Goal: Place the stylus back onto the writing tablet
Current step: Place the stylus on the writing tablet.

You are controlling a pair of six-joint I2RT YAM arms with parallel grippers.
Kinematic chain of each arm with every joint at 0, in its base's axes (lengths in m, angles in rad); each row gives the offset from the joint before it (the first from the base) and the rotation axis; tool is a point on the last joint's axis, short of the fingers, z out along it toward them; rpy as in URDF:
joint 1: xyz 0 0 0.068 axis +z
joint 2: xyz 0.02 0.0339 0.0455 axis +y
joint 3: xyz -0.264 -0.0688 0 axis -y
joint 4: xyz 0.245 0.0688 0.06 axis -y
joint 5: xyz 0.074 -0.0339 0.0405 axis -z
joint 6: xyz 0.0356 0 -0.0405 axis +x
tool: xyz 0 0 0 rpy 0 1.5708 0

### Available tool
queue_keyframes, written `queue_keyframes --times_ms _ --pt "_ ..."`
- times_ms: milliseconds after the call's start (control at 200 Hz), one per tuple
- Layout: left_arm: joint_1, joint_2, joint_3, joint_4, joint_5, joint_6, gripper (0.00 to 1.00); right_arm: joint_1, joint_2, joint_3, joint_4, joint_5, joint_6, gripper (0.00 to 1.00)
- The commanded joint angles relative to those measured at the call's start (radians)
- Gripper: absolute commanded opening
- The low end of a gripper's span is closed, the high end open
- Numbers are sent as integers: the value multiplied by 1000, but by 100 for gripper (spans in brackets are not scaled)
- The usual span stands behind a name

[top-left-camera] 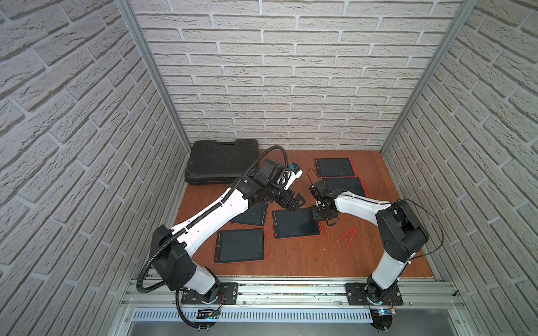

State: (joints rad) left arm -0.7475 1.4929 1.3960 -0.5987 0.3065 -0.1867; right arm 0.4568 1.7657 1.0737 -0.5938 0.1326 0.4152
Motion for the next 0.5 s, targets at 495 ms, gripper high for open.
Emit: queue_keyframes --times_ms 495 --pt "-1 -21 -9 16 -3 4 98 -48 -61 -32 33 -101 16 24"
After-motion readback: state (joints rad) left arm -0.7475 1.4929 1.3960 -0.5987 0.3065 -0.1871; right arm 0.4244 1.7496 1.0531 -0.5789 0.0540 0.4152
